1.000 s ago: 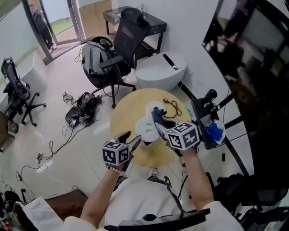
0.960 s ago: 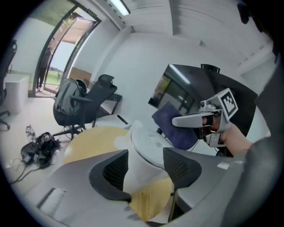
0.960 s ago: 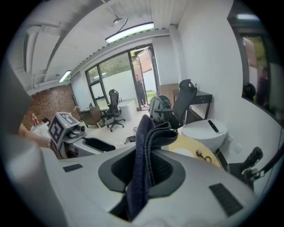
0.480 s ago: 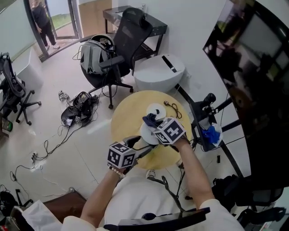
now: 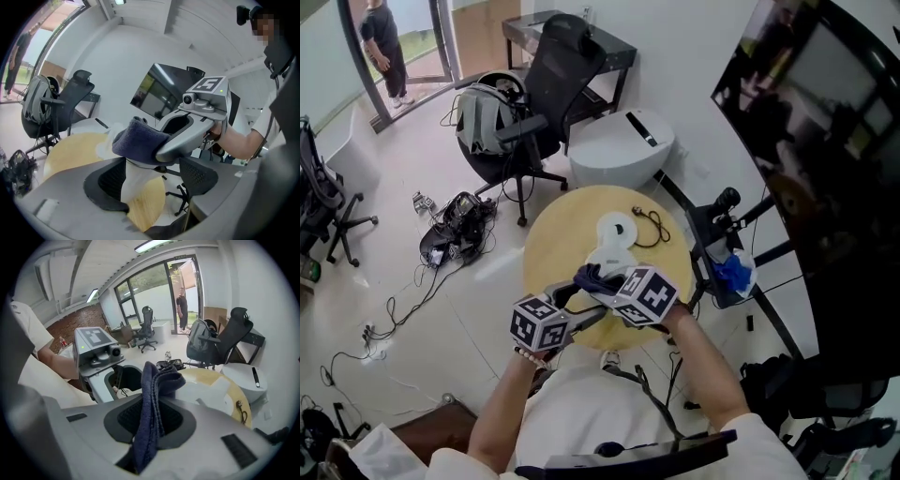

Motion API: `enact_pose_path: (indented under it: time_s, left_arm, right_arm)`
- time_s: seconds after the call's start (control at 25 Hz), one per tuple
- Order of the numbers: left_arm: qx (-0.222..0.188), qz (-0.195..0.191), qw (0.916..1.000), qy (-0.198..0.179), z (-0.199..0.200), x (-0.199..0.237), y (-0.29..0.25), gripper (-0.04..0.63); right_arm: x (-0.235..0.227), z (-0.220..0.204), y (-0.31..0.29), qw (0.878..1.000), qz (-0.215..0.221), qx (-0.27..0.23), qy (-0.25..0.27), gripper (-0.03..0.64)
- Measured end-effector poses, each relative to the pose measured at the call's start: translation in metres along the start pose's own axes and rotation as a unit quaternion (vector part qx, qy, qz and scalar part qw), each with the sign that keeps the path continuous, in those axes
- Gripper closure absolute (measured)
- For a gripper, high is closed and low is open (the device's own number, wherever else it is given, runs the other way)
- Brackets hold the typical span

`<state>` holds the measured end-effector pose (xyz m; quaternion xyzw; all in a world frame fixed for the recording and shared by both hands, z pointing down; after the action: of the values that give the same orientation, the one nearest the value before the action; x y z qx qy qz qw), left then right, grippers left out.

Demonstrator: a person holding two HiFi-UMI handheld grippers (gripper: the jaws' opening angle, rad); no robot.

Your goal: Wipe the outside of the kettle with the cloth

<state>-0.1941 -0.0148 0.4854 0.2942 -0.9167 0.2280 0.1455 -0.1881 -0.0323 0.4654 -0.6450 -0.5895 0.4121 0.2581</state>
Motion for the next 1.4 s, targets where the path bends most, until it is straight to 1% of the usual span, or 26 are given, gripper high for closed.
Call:
enact_pose_path:
  time_s: [0.04, 0.12, 0.2, 0.24, 0.32, 0.4, 0.48, 0.52, 0.64, 0.76, 0.84, 1.12, 1.24, 1.32, 1.4]
  left_arm:
    - [0.005, -0.004, 0.9999, -0.010, 0.000, -0.002, 0.002, 0.228]
    - [0.008, -0.012, 0.9997, -0.021, 0.001, -0.004, 0.006, 0.221]
    - [-0.001, -0.008, 0.9998, -0.016, 0.005, -0.002, 0.011, 0.221]
    - [-0.008, 0.001, 0.9999, -0.010, 0.009, 0.002, 0.012, 0.219]
    - [-0.016, 0.035, 0.9993, 0.005, 0.016, 0.014, 0.014, 0.219]
    - [-0.014, 0.078, 0.9967, 0.015, 0.023, 0.029, 0.011, 0.219]
    - [-0.003, 0.108, 0.9941, 0.010, 0.028, 0.040, 0.000, 0.216]
    - [0.005, 0.115, 0.9933, 0.005, 0.030, 0.044, -0.008, 0.212]
    - [0.039, 0.125, 0.9913, -0.010, 0.033, 0.048, -0.035, 0.207]
    - [0.076, 0.146, 0.9862, -0.018, 0.028, 0.055, -0.048, 0.209]
    - [0.082, 0.157, 0.9841, -0.012, 0.026, 0.059, -0.048, 0.216]
    - [0.097, 0.169, 0.9805, 0.022, 0.029, 0.062, -0.046, 0.221]
    - [0.102, 0.175, 0.9785, 0.038, 0.030, 0.064, -0.041, 0.256]
    - [0.118, 0.178, 0.9765, 0.032, 0.029, 0.063, -0.041, 0.258]
    - [0.131, 0.180, 0.9747, 0.022, 0.030, 0.061, -0.041, 0.261]
  right_arm:
    - [0.002, -0.005, 0.003, 1.000, 0.001, -0.002, -0.003, 0.552]
    - [-0.001, -0.016, 0.010, 1.000, -0.001, -0.010, -0.020, 0.552]
    - [-0.012, -0.027, 0.017, 0.998, -0.004, -0.029, -0.055, 0.552]
    - [-0.020, -0.032, 0.022, 0.996, -0.007, -0.043, -0.076, 0.552]
    - [-0.036, -0.042, 0.035, 0.991, -0.026, -0.070, -0.113, 0.552]
    - [-0.049, -0.047, 0.051, 0.982, -0.042, -0.108, -0.147, 0.552]
    - [-0.056, -0.047, 0.067, 0.970, -0.045, -0.156, -0.181, 0.552]
    - [-0.060, -0.049, 0.074, 0.964, -0.050, -0.175, -0.194, 0.552]
    - [-0.075, -0.061, 0.088, 0.949, -0.073, -0.210, -0.225, 0.552]
    - [-0.084, -0.071, 0.096, 0.931, -0.067, -0.249, -0.259, 0.552]
    - [-0.088, -0.079, 0.096, 0.924, -0.062, -0.261, -0.272, 0.552]
    - [-0.102, -0.094, 0.080, 0.920, -0.034, -0.262, -0.289, 0.552]
    - [-0.110, -0.096, 0.075, 0.918, -0.008, -0.266, -0.293, 0.552]
    - [-0.119, -0.097, 0.070, 0.919, 0.008, -0.264, -0.293, 0.552]
    - [-0.130, -0.094, 0.063, 0.923, 0.027, -0.257, -0.285, 0.552]
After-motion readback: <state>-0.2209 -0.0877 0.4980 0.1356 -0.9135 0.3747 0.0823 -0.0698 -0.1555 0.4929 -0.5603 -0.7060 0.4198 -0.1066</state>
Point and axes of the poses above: the fingertips, and each gripper's own axes: y backward along the fingers, x to its left, z out of its top, the point moved 2 cm from there along y, backward along the fingers, and after that the axes turned 7 degrees about -y, right-handed, at the moved point
